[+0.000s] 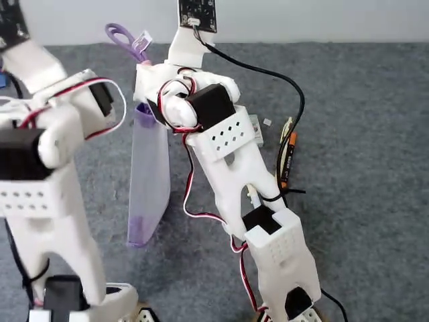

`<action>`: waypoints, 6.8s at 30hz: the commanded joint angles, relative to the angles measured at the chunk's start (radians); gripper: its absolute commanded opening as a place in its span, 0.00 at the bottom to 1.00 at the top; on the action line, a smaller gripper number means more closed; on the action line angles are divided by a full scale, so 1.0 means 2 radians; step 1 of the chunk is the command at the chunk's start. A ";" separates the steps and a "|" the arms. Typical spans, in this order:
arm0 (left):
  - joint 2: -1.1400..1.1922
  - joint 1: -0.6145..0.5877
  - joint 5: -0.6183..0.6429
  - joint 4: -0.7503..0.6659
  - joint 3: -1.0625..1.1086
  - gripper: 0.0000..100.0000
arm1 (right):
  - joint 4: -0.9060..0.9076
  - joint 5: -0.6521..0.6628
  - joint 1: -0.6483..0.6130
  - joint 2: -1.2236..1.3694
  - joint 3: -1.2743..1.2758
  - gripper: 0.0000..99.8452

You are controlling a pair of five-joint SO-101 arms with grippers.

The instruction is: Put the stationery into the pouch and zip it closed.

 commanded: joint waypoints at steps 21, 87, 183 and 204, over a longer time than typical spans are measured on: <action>-0.059 0.068 0.116 0.011 0.057 0.17 | 0.007 -0.021 0.007 0.013 0.008 0.01; -0.058 0.094 0.067 0.011 0.195 0.17 | 0.007 -0.005 0.014 -0.088 0.008 0.01; -0.048 -0.054 -0.150 -0.114 0.208 0.17 | -0.020 0.339 -0.036 -0.199 -0.122 0.01; 0.035 -0.098 -0.124 -0.023 0.022 0.17 | 0.046 0.225 0.001 -0.099 -0.114 0.01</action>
